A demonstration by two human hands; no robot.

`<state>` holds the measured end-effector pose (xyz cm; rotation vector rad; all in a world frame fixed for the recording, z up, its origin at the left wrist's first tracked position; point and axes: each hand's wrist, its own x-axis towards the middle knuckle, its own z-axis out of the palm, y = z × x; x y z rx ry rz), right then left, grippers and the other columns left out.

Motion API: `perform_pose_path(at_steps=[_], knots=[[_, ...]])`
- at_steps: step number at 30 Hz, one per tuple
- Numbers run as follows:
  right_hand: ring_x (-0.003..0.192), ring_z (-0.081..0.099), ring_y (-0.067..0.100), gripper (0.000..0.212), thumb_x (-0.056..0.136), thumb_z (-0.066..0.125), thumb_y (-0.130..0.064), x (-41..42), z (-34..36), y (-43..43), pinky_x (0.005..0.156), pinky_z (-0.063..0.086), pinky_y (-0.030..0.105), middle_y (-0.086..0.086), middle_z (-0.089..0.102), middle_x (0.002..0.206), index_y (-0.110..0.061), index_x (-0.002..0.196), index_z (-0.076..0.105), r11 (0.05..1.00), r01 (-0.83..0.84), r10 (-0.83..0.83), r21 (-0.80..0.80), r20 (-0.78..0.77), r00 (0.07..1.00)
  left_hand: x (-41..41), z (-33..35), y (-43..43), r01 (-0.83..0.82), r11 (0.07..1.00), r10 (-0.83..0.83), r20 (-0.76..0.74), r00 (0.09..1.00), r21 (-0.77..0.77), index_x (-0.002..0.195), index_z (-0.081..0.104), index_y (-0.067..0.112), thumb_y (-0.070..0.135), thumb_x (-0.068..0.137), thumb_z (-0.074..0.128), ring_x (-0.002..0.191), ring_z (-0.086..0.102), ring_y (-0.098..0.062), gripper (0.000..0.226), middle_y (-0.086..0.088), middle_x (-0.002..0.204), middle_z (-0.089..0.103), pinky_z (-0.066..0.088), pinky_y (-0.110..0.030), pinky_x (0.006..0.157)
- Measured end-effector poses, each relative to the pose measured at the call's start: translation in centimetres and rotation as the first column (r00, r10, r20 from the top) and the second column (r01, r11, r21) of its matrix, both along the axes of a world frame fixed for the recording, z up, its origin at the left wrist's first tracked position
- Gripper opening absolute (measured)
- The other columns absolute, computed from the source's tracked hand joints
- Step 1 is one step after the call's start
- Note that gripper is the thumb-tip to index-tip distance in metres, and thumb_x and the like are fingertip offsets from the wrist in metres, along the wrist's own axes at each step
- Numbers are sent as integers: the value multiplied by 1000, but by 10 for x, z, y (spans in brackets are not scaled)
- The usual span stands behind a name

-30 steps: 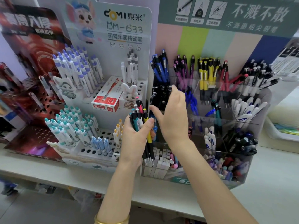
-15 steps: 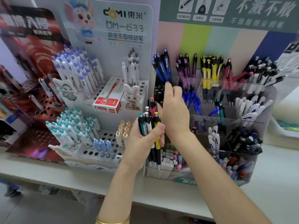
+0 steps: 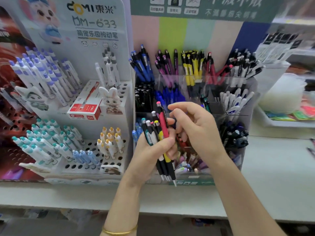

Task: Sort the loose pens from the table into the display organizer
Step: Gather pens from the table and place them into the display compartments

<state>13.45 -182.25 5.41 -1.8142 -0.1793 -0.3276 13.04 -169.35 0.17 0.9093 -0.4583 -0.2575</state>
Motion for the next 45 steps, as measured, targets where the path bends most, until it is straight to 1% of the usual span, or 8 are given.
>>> perform_pose_path(at_steps=[4,7,12,16,19,33,40,45], knots=[[59,57,-5,19,97,53,-15,-5,-2,-15,53,42,9,-19,61,70,-14,106,69,995,-51,61,84,-127,990,-3,-4,-18,113,993,-116,-117,986,-33,91,54,3,0,86,56,49,46,-8,6,-3,65,46,43,-20,49],[76,62,9,16,93,59,-22,-5,-6,-24,69,52,25,-1,63,89,-23,105,68,1000,4,-3,19,-69,998,-6,-6,-29,136,991,-134,-166,977,-4,91,52,2,-3,88,51,49,45,-9,6,-1,66,48,42,-21,50],[68,50,6,13,83,71,-28,-14,-1,-39,68,41,13,4,56,78,-25,95,69,973,82,-68,-218,73,995,-7,-4,-44,-144,921,198,-119,973,362,97,50,3,6,85,65,54,47,-17,19,-2,65,51,45,-38,57],[71,47,1,43,82,71,-33,-18,0,-43,69,39,9,-1,53,79,-28,123,60,894,-42,15,-446,-64,998,-7,1,-53,-270,835,325,-34,945,480,105,57,20,5,86,66,71,62,-14,26,0,81,65,51,-30,64],[69,48,-4,52,89,65,-21,-16,2,-49,65,40,6,2,55,84,-27,137,49,913,-125,72,-389,-146,987,-8,6,-57,-223,838,266,-16,964,498,106,56,15,3,86,64,65,61,-7,24,5,76,64,49,-23,57],[56,52,16,18,93,59,-15,-13,6,-81,50,46,28,6,57,83,-19,110,55,952,-278,200,-133,-417,886,-8,5,-62,156,883,-89,-167,982,443,92,63,9,16,79,70,56,46,-13,16,-15,81,59,44,-25,49],[49,42,8,13,94,53,-5,-11,3,-86,44,34,23,-2,55,75,-15,101,60,972,-215,161,-93,-403,901,-8,3,-70,134,885,-14,-262,965,446,96,52,8,32,77,72,50,48,-11,37,1,65,50,42,-22,44],[49,46,9,13,92,56,-1,-12,2,-94,40,34,19,-1,57,73,-11,96,62,976,-216,193,-23,-369,909,-12,5,-75,119,905,-16,-248,969,407,94,56,10,22,86,70,50,50,-6,20,4,64,54,43,-18,46]])
